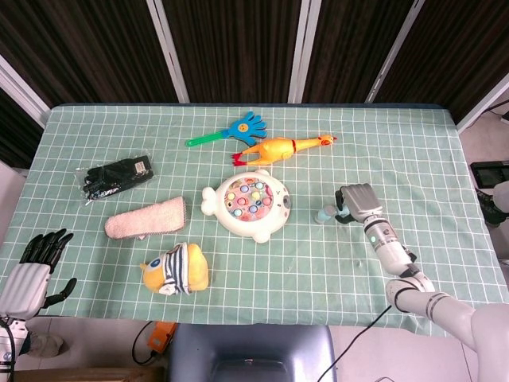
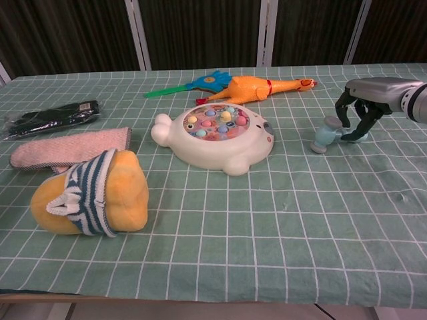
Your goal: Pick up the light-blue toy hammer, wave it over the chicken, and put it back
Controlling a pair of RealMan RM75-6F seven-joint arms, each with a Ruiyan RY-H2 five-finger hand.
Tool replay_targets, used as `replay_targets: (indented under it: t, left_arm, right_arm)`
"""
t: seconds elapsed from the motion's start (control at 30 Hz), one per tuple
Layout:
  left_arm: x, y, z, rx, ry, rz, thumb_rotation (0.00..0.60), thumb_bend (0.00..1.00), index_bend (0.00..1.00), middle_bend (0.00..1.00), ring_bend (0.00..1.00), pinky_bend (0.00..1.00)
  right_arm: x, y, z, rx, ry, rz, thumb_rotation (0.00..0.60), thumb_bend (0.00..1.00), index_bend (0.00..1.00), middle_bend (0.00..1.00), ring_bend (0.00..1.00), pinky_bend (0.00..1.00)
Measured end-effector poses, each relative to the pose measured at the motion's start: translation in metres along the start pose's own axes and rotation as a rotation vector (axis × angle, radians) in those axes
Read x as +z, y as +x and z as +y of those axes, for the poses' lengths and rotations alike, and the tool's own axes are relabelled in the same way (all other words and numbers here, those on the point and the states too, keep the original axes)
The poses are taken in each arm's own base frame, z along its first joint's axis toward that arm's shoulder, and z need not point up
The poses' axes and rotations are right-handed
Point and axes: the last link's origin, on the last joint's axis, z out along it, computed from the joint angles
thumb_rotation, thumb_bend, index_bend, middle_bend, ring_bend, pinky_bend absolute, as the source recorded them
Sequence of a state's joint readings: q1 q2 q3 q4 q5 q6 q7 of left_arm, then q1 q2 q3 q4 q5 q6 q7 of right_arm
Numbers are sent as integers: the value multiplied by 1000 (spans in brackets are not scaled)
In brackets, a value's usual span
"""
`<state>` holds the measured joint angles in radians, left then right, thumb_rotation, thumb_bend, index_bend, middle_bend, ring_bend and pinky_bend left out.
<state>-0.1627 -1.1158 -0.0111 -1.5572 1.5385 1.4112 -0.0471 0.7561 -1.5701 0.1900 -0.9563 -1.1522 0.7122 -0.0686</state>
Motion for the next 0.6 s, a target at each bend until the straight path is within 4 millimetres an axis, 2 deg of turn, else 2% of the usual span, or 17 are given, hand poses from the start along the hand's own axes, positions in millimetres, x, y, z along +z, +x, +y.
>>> replay_targets:
  t: [0.4, 0.6]
  left_arm:
    - [-1, 0, 2, 2, -7, 1, 600, 331, 0, 39, 0, 47]
    - [-3, 3, 2, -1, -8, 12, 600, 332, 0, 40, 0, 47]
  right_arm:
    - [-9, 4, 6, -31, -1, 28, 600, 381, 726, 557, 723, 993]
    - [-33, 14, 13, -49, 18, 102, 600, 381, 653, 491, 674, 955]
